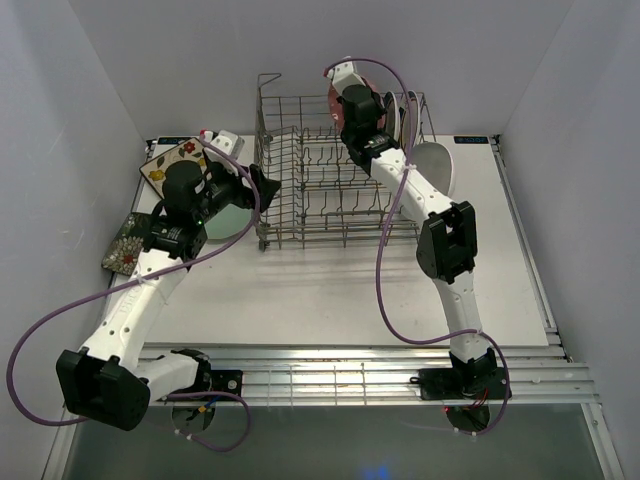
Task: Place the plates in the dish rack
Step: Insert the plate into the dish rack.
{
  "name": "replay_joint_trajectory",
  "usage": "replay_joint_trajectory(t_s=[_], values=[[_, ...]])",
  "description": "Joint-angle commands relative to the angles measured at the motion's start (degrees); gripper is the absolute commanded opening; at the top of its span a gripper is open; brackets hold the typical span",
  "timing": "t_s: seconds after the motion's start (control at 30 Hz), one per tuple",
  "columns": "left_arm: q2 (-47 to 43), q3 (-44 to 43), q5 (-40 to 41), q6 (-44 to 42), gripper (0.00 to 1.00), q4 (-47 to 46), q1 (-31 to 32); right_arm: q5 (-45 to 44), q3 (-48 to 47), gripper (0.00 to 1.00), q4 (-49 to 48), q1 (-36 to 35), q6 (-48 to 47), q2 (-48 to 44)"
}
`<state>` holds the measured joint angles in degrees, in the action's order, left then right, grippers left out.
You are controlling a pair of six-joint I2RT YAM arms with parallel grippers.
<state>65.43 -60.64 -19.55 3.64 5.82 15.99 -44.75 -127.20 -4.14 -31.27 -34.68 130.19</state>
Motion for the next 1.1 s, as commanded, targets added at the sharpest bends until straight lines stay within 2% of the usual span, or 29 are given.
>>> replay_joint_trajectory(t_s=[0.0, 0.47, 0.7, 1.07], values=[[-1.1, -3.4, 0.7, -0.3, 0.98, 2.0, 0.2, -6.8, -4.4, 0.08, -12.3, -0.6, -0.2, -6.3], [2.5, -9.5, -2.9, 0.4, 0.98, 5.4, 0.3, -17.1, -4.2, 0.08, -15.5, -3.9, -9.2, -5.8], [5.0, -11.9, -5.2, 0.8, 0.98, 6.1, 0.3, -24.5, -7.1, 0.08, -23.2, -6.6, -22.3, -1.9], [2.0, -9.3, -4.7, 0.8, 0.98, 5.0, 0.3, -29.0, -6.6, 0.08, -22.0, -7.9, -25.9, 0.0]])
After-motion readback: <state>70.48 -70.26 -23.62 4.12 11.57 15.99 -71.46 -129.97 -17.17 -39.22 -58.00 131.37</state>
